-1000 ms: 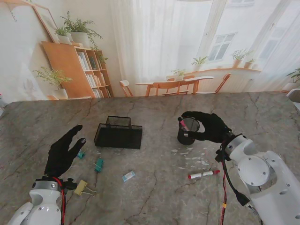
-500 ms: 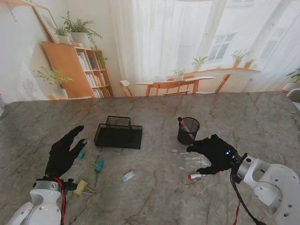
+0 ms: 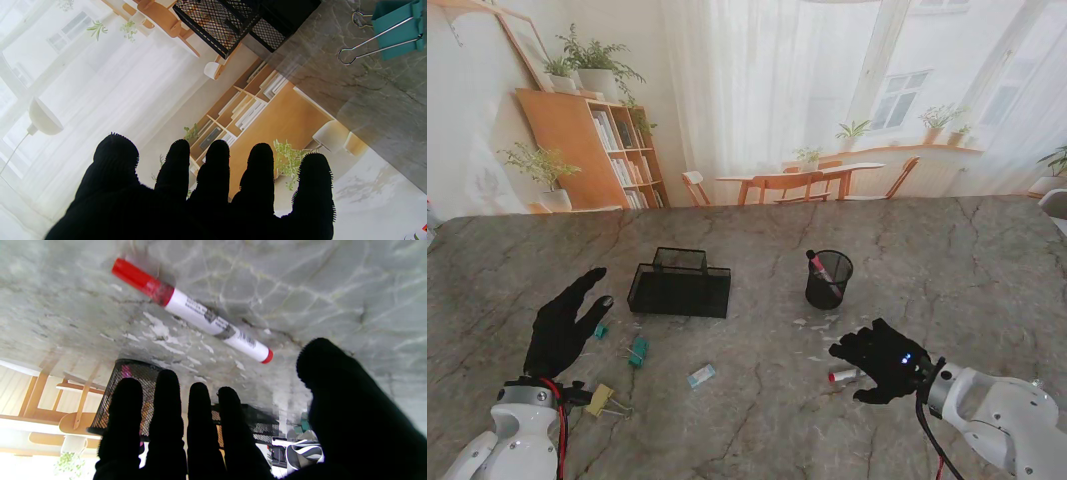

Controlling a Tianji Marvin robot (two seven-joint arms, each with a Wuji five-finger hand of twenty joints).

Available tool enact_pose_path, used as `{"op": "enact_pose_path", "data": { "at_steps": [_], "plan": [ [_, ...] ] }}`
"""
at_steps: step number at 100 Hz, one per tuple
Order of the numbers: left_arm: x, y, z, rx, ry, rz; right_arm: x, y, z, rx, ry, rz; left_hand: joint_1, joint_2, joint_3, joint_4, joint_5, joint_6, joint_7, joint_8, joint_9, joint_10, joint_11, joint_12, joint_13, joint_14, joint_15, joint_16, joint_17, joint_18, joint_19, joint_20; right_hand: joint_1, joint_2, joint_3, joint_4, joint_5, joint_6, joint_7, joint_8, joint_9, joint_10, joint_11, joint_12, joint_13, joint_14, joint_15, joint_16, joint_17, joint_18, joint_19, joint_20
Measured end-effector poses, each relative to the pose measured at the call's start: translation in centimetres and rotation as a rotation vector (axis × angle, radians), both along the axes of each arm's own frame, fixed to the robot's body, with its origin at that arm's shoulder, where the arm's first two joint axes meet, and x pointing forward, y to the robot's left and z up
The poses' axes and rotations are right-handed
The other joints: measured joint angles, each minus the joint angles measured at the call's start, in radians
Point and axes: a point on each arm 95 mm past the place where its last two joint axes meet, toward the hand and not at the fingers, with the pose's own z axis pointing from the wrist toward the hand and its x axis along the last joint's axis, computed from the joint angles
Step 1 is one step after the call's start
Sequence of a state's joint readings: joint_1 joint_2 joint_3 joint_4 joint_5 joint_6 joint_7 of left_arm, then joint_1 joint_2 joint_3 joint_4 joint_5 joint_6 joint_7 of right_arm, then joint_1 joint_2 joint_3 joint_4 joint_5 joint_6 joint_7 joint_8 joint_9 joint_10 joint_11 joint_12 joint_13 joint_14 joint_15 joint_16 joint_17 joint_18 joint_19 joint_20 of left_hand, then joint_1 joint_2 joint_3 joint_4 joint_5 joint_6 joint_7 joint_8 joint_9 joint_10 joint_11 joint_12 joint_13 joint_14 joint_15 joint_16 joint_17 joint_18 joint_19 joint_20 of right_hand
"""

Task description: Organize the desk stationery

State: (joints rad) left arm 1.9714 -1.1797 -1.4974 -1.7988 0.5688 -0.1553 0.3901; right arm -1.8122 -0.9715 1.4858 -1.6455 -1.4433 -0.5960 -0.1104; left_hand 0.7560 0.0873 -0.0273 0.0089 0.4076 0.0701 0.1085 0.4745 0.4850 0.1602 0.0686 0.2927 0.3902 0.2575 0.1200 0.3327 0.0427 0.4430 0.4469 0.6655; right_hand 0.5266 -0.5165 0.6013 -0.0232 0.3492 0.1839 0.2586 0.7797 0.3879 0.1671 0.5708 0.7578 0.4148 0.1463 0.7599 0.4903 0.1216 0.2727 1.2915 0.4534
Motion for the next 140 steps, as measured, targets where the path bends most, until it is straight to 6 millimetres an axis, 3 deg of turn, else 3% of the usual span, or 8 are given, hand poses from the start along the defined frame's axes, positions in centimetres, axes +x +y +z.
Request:
{"op": "enact_pose_path", "data": {
  "at_steps": [37, 75, 91, 100, 107, 118, 126, 140],
  "plan": [
    [0.2, -0.1, 0.0, -0.002, 0.009, -0.008, 0.8, -0.1, -2.3, -0.030, 0.017, -0.019, 0.000, 0.000, 0.000, -0.006, 0.000, 0.000, 0.000, 0.000, 0.000, 0.000, 0.000, 0.000, 0.000, 0.000, 0.000, 0.000, 0.000, 0.000, 0.001, 0.000, 0.017, 0.003, 0.080, -0.006, 0.052, 0.051, 0.027, 0.037, 0.015, 0.039, 0.087, -0.024, 0.001, 0.022, 0.067, 0.000, 0.050, -0.003, 0.060, 0.038],
    [0.2, -0.2, 0.0, 0.001, 0.008, -0.009, 2.2, 0.7, -2.5, -0.024, 0.023, 0.022, 0.000, 0.000, 0.000, -0.009, 0.000, 0.000, 0.000, 0.000, 0.000, 0.000, 0.000, 0.000, 0.000, 0.000, 0.000, 0.001, 0.000, 0.000, 0.001, 0.000, 0.036, 0.000, 0.181, -0.006, 0.177, 0.068, 0.219, 0.166, 0.217, 0.044, 0.257, -0.028, 0.165, 0.024, 0.106, 0.004, 0.198, -0.005, 0.098, 0.069],
    [0.2, -0.1, 0.0, 0.003, 0.005, -0.006, 2.4, 0.9, -2.4, -0.037, 0.025, 0.033, 0.000, 0.000, 0.000, -0.001, 0.000, 0.000, 0.000, 0.000, 0.000, 0.000, 0.000, 0.000, 0.000, 0.000, 0.000, 0.004, 0.000, 0.000, 0.001, 0.000, 0.061, -0.013, 0.222, -0.006, 0.186, 0.072, 0.294, 0.164, 0.308, 0.032, 0.270, -0.065, 0.266, 0.023, 0.116, 0.004, 0.292, -0.005, 0.107, 0.076],
    [0.2, -0.1, 0.0, 0.003, 0.004, -0.005, 2.7, 1.2, -2.4, -0.037, 0.027, 0.044, 0.000, 0.000, 0.000, -0.009, 0.000, 0.000, 0.000, 0.000, 0.000, 0.000, 0.000, 0.000, 0.000, 0.000, 0.000, 0.006, 0.000, 0.000, 0.001, 0.000, 0.056, -0.043, 0.243, -0.032, 0.208, 0.075, 0.380, 0.099, 0.368, 0.018, 0.270, -0.082, 0.326, 0.019, 0.116, 0.004, 0.357, -0.010, 0.110, 0.076],
    [0.2, -0.1, 0.0, 0.004, 0.004, -0.005, 3.0, 1.2, -2.4, -0.036, 0.026, 0.050, 0.000, 0.000, 0.000, -0.009, 0.000, 0.000, 0.000, 0.000, 0.000, 0.000, 0.000, 0.000, 0.000, 0.000, 0.000, 0.006, 0.000, 0.000, 0.001, 0.000, 0.044, -0.064, 0.273, -0.091, 0.266, 0.022, 0.536, 0.030, 0.428, -0.011, 0.270, -0.086, 0.387, -0.002, 0.117, 0.001, 0.423, -0.014, 0.120, 0.063],
    [0.2, -0.1, 0.0, 0.005, 0.006, -0.005, 3.4, 1.2, -2.4, -0.026, 0.017, 0.062, 0.000, 0.000, 0.000, 0.000, 0.000, 0.000, 0.000, 0.000, 0.000, 0.000, 0.000, 0.000, 0.001, 0.000, 0.000, 0.006, 0.000, 0.000, 0.001, 0.000, 0.033, -0.101, 0.292, -0.140, 0.319, -0.114, 0.676, -0.102, 0.525, -0.058, 0.269, -0.090, 0.475, -0.033, 0.123, -0.020, 0.523, -0.031, 0.133, 0.025],
    [0.2, -0.1, -0.1, 0.005, 0.009, -0.006, 3.5, 1.2, -2.4, -0.024, 0.014, 0.067, 0.000, 0.000, 0.000, -0.006, 0.000, 0.000, 0.000, 0.000, 0.000, 0.000, 0.000, 0.000, 0.001, 0.000, 0.000, 0.006, 0.000, 0.000, 0.002, 0.000, 0.029, -0.111, 0.292, -0.170, 0.380, -0.197, 0.719, -0.161, 0.604, -0.081, 0.261, -0.092, 0.539, -0.052, 0.124, -0.033, 0.587, -0.041, 0.136, 0.001],
    [0.2, -0.2, -0.1, 0.006, 0.010, -0.007, 3.7, 1.3, -2.3, -0.025, 0.013, 0.073, 0.000, 0.000, 0.000, -0.007, 0.000, 0.000, 0.000, 0.000, 0.000, 0.000, 0.000, 0.002, 0.001, 0.000, 0.000, 0.007, 0.000, 0.000, 0.003, 0.000, 0.022, -0.140, 0.302, -0.172, 0.439, -0.213, 0.727, -0.230, 0.705, -0.110, 0.215, -0.108, 0.626, -0.079, 0.122, -0.059, 0.684, -0.067, 0.141, -0.052]
  ]
}}
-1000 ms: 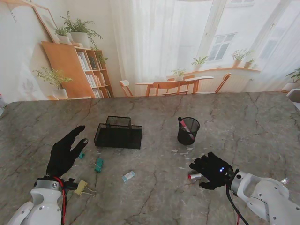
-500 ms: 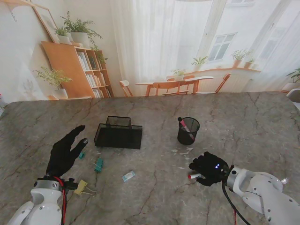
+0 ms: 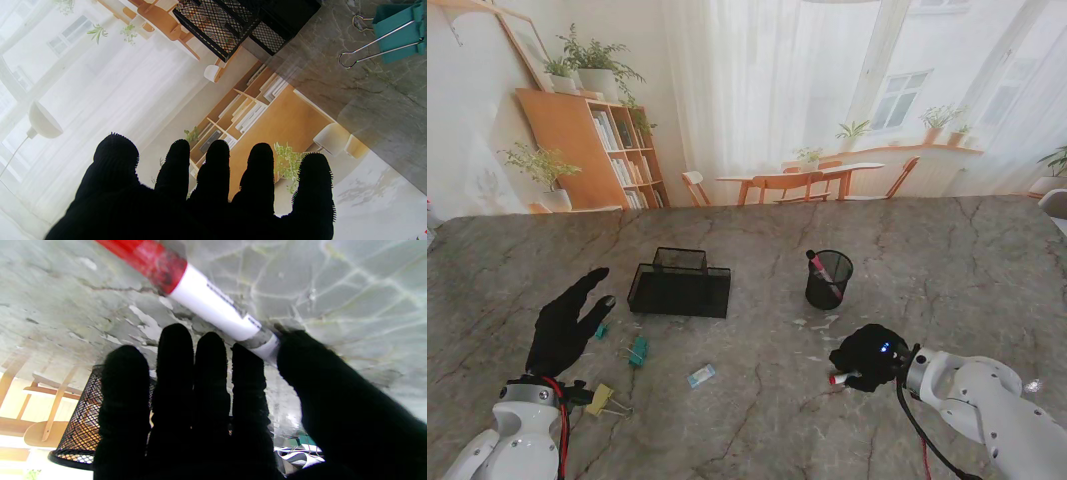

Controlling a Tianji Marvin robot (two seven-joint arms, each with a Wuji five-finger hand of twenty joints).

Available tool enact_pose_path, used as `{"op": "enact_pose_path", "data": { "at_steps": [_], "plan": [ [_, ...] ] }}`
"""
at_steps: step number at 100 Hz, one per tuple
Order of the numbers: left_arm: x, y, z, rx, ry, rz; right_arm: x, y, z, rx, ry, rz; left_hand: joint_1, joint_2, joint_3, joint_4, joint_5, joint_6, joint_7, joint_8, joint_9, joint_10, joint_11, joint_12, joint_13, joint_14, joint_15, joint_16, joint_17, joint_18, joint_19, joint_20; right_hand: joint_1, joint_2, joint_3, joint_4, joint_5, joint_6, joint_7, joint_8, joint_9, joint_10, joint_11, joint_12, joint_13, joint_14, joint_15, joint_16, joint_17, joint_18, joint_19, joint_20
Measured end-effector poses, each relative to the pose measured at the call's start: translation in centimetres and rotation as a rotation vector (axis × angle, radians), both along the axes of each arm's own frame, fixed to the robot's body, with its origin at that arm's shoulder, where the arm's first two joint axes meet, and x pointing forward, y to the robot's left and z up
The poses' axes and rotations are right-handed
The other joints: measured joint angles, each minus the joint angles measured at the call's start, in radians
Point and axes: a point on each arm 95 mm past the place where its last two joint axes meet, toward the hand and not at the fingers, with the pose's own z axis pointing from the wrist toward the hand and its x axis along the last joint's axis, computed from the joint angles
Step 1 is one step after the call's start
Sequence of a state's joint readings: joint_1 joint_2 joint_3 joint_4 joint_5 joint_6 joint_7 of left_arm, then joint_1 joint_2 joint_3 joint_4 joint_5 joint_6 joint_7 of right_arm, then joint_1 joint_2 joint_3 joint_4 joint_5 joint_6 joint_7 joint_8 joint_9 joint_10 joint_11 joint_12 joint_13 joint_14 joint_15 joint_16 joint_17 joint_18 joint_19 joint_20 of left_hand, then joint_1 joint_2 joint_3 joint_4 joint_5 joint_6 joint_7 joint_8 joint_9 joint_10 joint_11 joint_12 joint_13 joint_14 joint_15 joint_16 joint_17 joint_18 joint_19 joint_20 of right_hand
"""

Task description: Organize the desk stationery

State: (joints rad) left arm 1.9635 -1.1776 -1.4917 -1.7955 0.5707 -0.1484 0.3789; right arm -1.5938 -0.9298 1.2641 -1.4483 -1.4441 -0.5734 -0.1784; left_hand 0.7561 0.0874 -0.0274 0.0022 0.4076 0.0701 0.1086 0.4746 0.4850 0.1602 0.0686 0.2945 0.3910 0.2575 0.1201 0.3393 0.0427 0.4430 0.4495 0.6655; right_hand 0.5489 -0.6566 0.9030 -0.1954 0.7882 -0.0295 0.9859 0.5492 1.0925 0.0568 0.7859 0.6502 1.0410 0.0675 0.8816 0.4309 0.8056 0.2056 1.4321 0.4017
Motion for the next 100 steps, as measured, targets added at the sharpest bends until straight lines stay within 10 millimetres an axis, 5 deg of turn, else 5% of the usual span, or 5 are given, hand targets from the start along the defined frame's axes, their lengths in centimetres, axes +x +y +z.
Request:
{"op": "enact_pose_path", "data": {
  "at_steps": [32, 52, 70, 100],
  "plan": [
    [0.0, 0.0, 0.0, -0.001, 0.001, 0.001, 0.1, 0.3, -0.1, 0.037, 0.030, -0.015, 0.000, 0.000, 0.000, 0.007, 0.000, 0.000, 0.000, 0.000, 0.000, 0.000, 0.000, 0.000, 0.000, 0.000, 0.000, 0.001, 0.000, 0.000, 0.002, 0.000, -0.004, -0.140, 0.153, 0.000, 0.068, 0.037, 0.017, -0.063, 0.100, -0.024, -0.039, -0.014, 0.116, -0.024, -0.027, -0.016, 0.148, -0.033, 0.003, -0.143],
    [0.0, 0.0, 0.0, -0.001, 0.001, 0.001, 0.4, 0.1, -0.9, 0.110, 0.072, -0.089, 0.000, 0.000, 0.000, -0.002, 0.000, 0.000, 0.000, 0.000, 0.000, 0.000, 0.000, 0.000, 0.000, 0.000, 0.000, 0.001, 0.000, 0.000, 0.005, 0.000, -0.123, -0.254, 0.375, 0.005, 0.056, -0.007, 0.071, 0.135, 0.096, -0.040, 0.030, 0.105, 0.126, -0.036, 0.019, 0.013, 0.183, -0.046, 0.014, -0.145],
    [0.0, 0.0, 0.0, -0.001, 0.001, 0.001, 0.5, 0.0, -1.5, 0.168, 0.114, -0.131, 0.000, 0.000, 0.000, -0.002, 0.000, 0.000, 0.000, 0.000, 0.000, 0.000, 0.000, 0.000, 0.000, 0.000, 0.000, 0.001, 0.000, 0.000, 0.006, 0.000, -0.175, -0.304, 0.496, 0.011, 0.032, -0.024, 0.112, 0.295, 0.085, -0.046, 0.143, 0.122, 0.138, -0.036, 0.110, 0.023, 0.212, -0.038, 0.034, -0.118],
    [0.0, -0.1, 0.0, -0.004, 0.000, 0.003, 0.4, 0.0, -1.5, 0.289, 0.141, -0.245, 0.000, 0.000, 0.000, -0.002, 0.000, 0.000, 0.000, 0.000, 0.000, 0.000, 0.000, 0.001, 0.001, 0.000, 0.000, 0.002, 0.000, 0.000, 0.007, 0.000, -0.174, -0.392, 0.496, 0.206, 0.036, 0.001, 0.130, 0.370, 0.111, -0.031, 0.179, 0.118, 0.186, -0.016, 0.140, -0.007, 0.256, -0.003, 0.103, -0.079]
  ]
}}
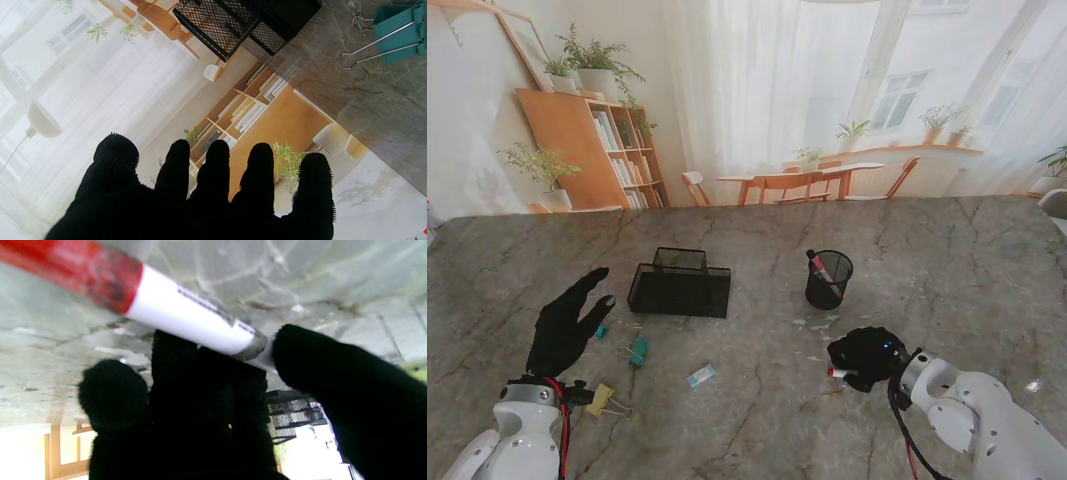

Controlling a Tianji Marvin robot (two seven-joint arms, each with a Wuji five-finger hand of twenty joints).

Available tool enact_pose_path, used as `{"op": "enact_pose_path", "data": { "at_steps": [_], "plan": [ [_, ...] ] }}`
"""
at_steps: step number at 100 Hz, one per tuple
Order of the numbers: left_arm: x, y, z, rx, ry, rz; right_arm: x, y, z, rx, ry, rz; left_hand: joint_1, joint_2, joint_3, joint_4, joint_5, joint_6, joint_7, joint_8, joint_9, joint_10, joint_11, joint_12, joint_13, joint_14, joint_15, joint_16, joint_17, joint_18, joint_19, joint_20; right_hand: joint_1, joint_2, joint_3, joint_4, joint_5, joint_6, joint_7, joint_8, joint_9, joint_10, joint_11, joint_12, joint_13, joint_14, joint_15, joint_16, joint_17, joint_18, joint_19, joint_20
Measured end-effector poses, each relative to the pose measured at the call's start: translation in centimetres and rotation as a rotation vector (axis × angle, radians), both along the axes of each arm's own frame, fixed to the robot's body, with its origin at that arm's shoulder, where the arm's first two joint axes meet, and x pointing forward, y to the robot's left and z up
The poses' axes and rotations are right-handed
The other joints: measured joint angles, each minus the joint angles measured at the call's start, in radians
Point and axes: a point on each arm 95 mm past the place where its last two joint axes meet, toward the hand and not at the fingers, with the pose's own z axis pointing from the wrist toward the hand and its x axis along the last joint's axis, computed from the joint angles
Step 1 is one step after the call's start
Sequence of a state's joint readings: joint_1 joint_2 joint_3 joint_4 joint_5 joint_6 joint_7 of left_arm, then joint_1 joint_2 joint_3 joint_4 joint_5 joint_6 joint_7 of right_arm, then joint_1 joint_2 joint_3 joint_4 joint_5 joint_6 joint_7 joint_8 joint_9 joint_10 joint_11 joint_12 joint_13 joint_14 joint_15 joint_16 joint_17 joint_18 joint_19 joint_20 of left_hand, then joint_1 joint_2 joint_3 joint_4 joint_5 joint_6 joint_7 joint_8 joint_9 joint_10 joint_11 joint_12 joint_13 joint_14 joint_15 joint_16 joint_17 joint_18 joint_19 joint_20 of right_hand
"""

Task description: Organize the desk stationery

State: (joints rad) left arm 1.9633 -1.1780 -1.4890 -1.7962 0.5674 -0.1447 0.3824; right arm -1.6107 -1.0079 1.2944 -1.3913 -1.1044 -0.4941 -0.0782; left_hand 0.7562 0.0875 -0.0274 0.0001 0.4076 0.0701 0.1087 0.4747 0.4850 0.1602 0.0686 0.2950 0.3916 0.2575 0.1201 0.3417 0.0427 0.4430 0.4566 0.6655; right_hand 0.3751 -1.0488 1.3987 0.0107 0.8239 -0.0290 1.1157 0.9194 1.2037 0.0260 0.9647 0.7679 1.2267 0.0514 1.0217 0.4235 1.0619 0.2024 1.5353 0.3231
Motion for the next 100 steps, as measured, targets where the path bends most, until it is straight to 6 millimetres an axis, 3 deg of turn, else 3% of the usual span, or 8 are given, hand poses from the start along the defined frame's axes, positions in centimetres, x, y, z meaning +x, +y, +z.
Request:
{"op": "enact_pose_path", "data": {
  "at_steps": [11, 71, 85, 100],
  "plan": [
    [0.0, 0.0, 0.0, 0.000, 0.000, 0.000, -0.1, 0.0, 0.7, 0.062, -0.004, -0.046, 0.000, 0.000, 0.000, 0.008, 0.000, 0.000, 0.000, 0.000, 0.000, 0.000, 0.000, 0.000, 0.000, 0.000, 0.000, 0.000, 0.000, 0.000, 0.001, 0.000, 0.001, -0.035, 0.000, 0.045, 0.013, 0.000, 0.005, 0.007, 0.010, 0.001, -0.001, 0.001, 0.008, 0.000, 0.000, 0.000, 0.004, 0.000, 0.009, 0.009],
    [0.0, 0.0, 0.1, -0.002, -0.005, 0.004, 0.7, 1.1, 4.7, 0.499, -0.015, -0.442, 0.000, 0.000, 0.000, 0.000, 0.000, 0.000, 0.000, 0.000, 0.000, 0.000, 0.000, 0.000, 0.000, 0.000, 0.000, 0.000, 0.000, 0.000, 0.004, 0.000, 0.063, -0.137, 0.000, 0.069, 0.047, 0.000, 0.005, 0.008, 0.011, 0.025, -0.049, 0.021, 0.008, 0.049, 0.008, 0.007, 0.005, 0.048, 0.022, 0.021],
    [0.0, 0.0, 0.1, -0.003, -0.006, 0.006, 0.9, 1.8, 6.2, 0.591, -0.038, -0.504, 0.000, 0.000, 0.000, 0.009, 0.000, 0.000, 0.000, 0.000, 0.000, 0.000, 0.000, 0.000, 0.000, 0.000, 0.000, 0.000, 0.000, 0.000, 0.004, 0.000, 0.071, -0.147, 0.000, 0.069, 0.048, 0.000, 0.005, 0.010, 0.011, 0.037, -0.052, 0.026, 0.017, 0.054, 0.014, 0.008, 0.006, 0.060, 0.030, 0.021],
    [-0.1, 0.0, 0.1, -0.003, -0.006, 0.005, 1.5, 2.4, 8.2, 0.708, -0.045, -0.561, 0.000, 0.000, 0.000, 0.000, 0.000, 0.000, 0.000, 0.000, 0.000, 0.000, 0.000, 0.000, 0.000, 0.000, 0.000, 0.000, 0.000, 0.000, 0.004, 0.000, 0.085, -0.156, 0.000, 0.069, 0.048, 0.000, 0.005, 0.014, 0.011, 0.055, -0.065, 0.028, 0.017, 0.075, 0.015, 0.012, 0.006, 0.084, 0.032, 0.021]
  ]
}}
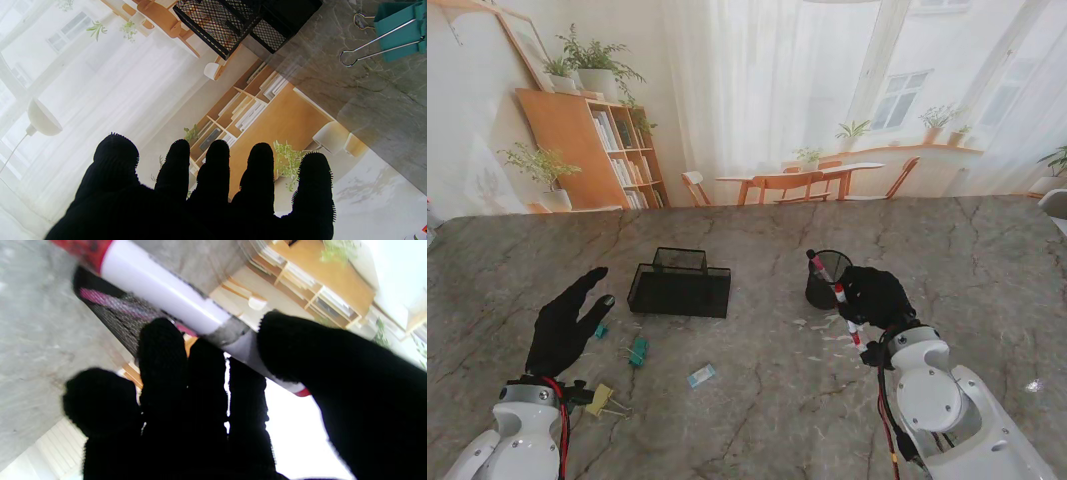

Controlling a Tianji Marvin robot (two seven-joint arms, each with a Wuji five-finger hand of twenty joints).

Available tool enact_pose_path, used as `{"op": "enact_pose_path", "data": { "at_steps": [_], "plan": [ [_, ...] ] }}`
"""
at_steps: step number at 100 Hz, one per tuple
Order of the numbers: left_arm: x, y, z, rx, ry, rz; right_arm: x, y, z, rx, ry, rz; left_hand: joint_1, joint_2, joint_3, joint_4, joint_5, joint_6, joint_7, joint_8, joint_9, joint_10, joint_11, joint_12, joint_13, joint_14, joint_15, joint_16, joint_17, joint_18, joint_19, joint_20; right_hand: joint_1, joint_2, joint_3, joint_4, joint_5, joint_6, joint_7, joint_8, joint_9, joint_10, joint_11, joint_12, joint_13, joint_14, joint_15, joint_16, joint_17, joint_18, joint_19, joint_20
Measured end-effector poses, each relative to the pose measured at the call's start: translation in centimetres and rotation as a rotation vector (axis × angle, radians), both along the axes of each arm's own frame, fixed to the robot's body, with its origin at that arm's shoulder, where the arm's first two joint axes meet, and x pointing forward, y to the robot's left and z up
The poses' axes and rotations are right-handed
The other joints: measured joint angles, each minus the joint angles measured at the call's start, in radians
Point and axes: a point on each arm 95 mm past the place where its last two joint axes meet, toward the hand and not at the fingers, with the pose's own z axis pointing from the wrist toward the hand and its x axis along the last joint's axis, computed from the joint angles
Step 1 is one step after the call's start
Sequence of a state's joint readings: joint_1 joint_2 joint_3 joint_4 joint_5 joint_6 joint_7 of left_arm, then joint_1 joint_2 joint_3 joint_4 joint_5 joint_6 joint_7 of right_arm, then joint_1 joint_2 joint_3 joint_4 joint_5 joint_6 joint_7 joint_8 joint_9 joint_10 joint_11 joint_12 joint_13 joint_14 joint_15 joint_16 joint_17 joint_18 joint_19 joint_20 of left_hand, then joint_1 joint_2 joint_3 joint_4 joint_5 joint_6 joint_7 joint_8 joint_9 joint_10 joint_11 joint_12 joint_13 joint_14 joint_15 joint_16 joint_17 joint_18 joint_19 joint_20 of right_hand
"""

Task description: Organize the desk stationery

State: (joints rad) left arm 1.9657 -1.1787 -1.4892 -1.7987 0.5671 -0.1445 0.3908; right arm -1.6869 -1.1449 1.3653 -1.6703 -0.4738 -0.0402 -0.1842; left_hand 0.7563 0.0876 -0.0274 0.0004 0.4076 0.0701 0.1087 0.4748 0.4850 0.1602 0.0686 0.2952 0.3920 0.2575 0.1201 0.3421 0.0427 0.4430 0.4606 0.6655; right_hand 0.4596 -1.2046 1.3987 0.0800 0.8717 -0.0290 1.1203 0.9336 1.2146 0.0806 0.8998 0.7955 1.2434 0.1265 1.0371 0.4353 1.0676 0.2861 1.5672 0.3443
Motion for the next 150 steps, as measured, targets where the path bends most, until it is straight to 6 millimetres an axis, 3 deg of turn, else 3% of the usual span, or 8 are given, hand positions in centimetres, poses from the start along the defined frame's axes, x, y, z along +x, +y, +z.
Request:
{"op": "enact_pose_path", "data": {
  "at_steps": [34, 55, 81, 96, 103, 141, 150],
  "plan": [
    [0.0, 0.0, 0.0, -0.001, -0.001, 0.001, 3.5, 0.2, 5.1, 0.085, -0.079, -0.089, 0.000, 0.000, 0.000, 0.003, 0.000, 0.000, 0.000, 0.000, 0.000, 0.000, 0.000, 0.000, 0.010, 0.000, 0.004, 0.002, 0.001, 0.000, 0.000, 0.000, 0.016, -0.007, 0.000, -0.001, 0.000, 0.001, 0.000, 0.005, 0.000, 0.017, -0.013, 0.010, 0.000, 0.014, 0.001, 0.006, 0.000, 0.011, 0.000, 0.000],
    [-0.1, 0.1, 0.0, 0.000, -0.004, 0.005, 6.6, 0.8, 6.4, 0.130, -0.102, -0.127, 0.000, 0.000, 0.000, 0.008, 0.000, 0.000, 0.000, 0.000, 0.000, 0.000, 0.000, 0.001, 0.010, 0.000, 0.004, 0.002, 0.011, 0.000, 0.001, 0.000, 0.021, -0.007, 0.000, -0.001, 0.000, 0.008, 0.000, 0.008, -0.001, 0.021, -0.013, 0.010, -0.010, 0.016, 0.001, 0.008, 0.000, 0.012, 0.000, 0.000],
    [-0.1, 0.2, 0.0, 0.004, -0.004, 0.006, 10.6, 1.4, 5.5, 0.116, -0.085, -0.158, 0.011, 0.000, 0.000, 0.006, 0.000, 0.000, 0.000, 0.000, 0.000, 0.000, 0.000, 0.001, 0.010, 0.000, 0.004, 0.002, 0.011, 0.000, 0.001, 0.000, 0.021, -0.007, 0.000, -0.001, 0.000, 0.008, 0.000, 0.008, -0.002, 0.021, -0.013, 0.011, -0.019, 0.016, 0.001, 0.012, 0.000, 0.012, 0.000, 0.000],
    [-0.2, 0.2, 0.0, 0.004, -0.004, 0.007, 11.9, 1.6, 4.4, 0.103, -0.057, -0.178, 0.011, 0.000, 0.000, -0.001, 0.000, 0.000, 0.000, 0.000, 0.000, 0.000, 0.000, 0.001, 0.010, 0.000, 0.004, 0.002, 0.011, 0.000, 0.001, 0.000, 0.022, -0.007, 0.000, -0.001, 0.000, 0.008, 0.000, 0.008, -0.005, 0.021, -0.013, 0.011, -0.020, 0.016, 0.001, 0.018, -0.001, 0.012, 0.000, 0.000],
    [-0.2, 0.2, 0.0, 0.005, -0.002, 0.006, 12.5, 1.7, 3.4, 0.093, -0.035, -0.187, 0.011, 0.000, 0.000, 0.009, 0.000, 0.000, 0.000, 0.000, 0.000, 0.000, 0.000, 0.001, 0.010, 0.000, 0.004, 0.002, 0.011, 0.000, 0.001, 0.000, 0.026, -0.007, 0.000, -0.001, 0.000, 0.008, 0.000, 0.008, -0.013, 0.021, -0.013, 0.012, -0.029, 0.016, 0.001, 0.019, -0.002, 0.012, -0.004, 0.000],
    [0.2, 0.0, 0.0, 0.006, 0.013, -0.005, 12.9, 2.1, 1.0, 0.072, 0.026, -0.166, 0.011, 0.000, 0.000, -0.001, 0.000, 0.000, 0.000, 0.000, 0.000, 0.000, 0.000, 0.001, 0.010, 0.000, 0.005, 0.002, 0.011, -0.001, 0.001, 0.000, 0.029, -0.007, 0.000, -0.004, 0.000, 0.008, 0.000, 0.008, -0.016, 0.021, -0.013, 0.012, -0.041, 0.017, 0.001, 0.033, -0.026, 0.012, -0.021, 0.000],
    [0.2, 0.0, 0.0, 0.006, 0.013, -0.006, 12.7, 2.1, 0.7, 0.053, 0.040, -0.155, 0.011, 0.000, 0.000, 0.002, 0.000, 0.000, 0.000, 0.000, 0.000, 0.000, 0.000, 0.001, 0.010, 0.000, 0.005, 0.002, 0.011, -0.001, 0.001, 0.000, 0.034, -0.006, 0.000, -0.037, 0.000, 0.008, 0.000, 0.008, -0.024, 0.021, -0.013, 0.012, -0.051, 0.017, 0.000, 0.036, -0.030, 0.012, -0.021, 0.000]
  ]
}}
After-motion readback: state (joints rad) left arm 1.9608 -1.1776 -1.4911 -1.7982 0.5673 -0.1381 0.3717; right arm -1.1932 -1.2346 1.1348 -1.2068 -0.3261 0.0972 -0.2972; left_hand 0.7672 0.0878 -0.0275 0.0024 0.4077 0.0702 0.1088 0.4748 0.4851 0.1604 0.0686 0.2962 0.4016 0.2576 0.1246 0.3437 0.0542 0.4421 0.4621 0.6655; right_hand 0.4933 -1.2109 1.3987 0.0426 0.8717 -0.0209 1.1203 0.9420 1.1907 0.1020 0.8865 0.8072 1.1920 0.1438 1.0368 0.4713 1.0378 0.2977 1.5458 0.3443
